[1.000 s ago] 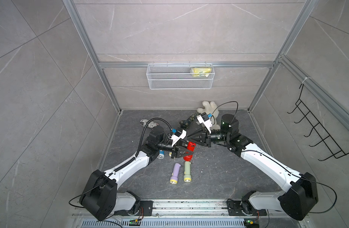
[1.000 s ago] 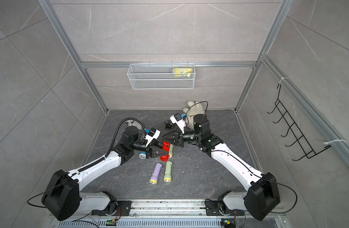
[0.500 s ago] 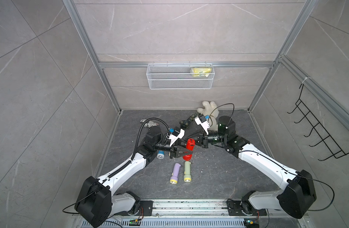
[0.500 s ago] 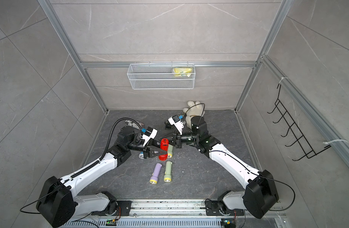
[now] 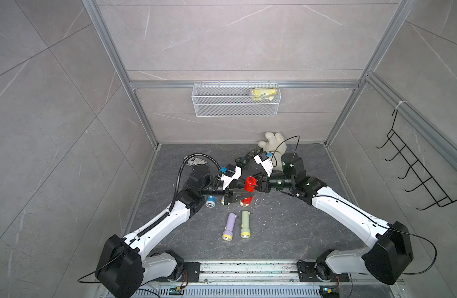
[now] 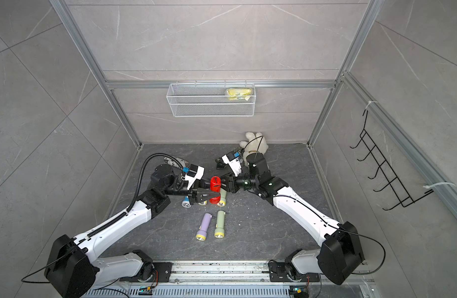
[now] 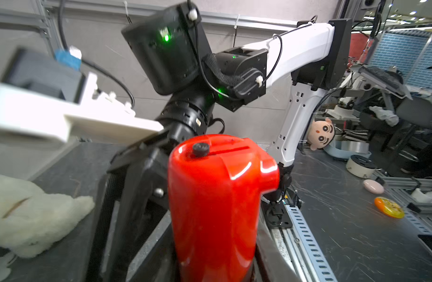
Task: Close the plug at the bottom of the flashlight
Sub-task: Place the flashlight at the center of the board.
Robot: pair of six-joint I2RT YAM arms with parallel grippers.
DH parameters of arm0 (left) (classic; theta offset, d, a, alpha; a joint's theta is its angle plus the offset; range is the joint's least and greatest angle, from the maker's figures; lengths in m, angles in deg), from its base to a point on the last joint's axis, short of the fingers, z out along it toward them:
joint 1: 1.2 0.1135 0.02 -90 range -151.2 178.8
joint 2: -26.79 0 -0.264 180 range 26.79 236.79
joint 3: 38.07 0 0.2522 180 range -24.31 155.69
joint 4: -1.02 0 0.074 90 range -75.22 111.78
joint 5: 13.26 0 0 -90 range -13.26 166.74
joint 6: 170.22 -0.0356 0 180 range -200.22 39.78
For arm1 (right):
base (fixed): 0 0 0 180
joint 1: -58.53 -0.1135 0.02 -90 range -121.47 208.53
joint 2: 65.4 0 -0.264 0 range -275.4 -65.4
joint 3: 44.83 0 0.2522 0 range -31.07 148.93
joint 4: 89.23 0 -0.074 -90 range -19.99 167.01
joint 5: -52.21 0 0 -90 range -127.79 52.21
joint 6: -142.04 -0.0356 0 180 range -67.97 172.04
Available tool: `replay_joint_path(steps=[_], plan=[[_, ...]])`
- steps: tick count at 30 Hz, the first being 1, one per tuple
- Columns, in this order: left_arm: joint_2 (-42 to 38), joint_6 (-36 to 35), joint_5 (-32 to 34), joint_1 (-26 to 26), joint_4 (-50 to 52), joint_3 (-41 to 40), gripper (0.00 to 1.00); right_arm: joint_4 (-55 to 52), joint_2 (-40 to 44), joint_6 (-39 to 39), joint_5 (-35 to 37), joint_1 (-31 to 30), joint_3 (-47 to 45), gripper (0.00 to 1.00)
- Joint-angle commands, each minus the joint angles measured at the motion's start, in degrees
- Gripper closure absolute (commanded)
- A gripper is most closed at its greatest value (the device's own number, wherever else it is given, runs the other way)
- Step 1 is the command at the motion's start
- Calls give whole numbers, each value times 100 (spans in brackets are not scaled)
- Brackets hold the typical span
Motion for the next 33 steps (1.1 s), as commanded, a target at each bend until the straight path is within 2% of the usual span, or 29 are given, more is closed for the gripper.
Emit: replay_joint_path(steps=[1, 4, 8, 11, 14, 19, 23, 27, 33], plan=[[-129, -458, 790, -7, 125, 136, 100, -683, -51, 164, 1330, -34, 66, 61], [-117, -454, 1508, -13, 432, 73, 100, -851, -70, 90, 2076, -33, 62, 56], [-151, -190, 2802, -31, 1346, 178, 100, -888, -6, -18, 2867, -32, -67, 40], [-169, 157, 3708, -34, 2255, 293, 100, -852, 19, -76, 3318, -36, -147, 26], [-184, 603, 4337, -34, 3129, 398, 100, -797, -28, -106, 3776, -25, -159, 1], [-277, 1551, 5128, -34, 4675, 450, 100, -774, -241, 91, 4464, 36, -3, 1], [-481, 2344, 5483, -51, 5554, 261, 100, -635, -239, 285, 4645, 79, -110, 0], [-684, 2943, 5797, -43, 6099, -214, 100, -489, -117, 392, 4650, 151, -360, 1], [-717, 3595, 5680, -46, 6309, -800, 100, -369, 25, 306, 4617, 232, -624, 0]])
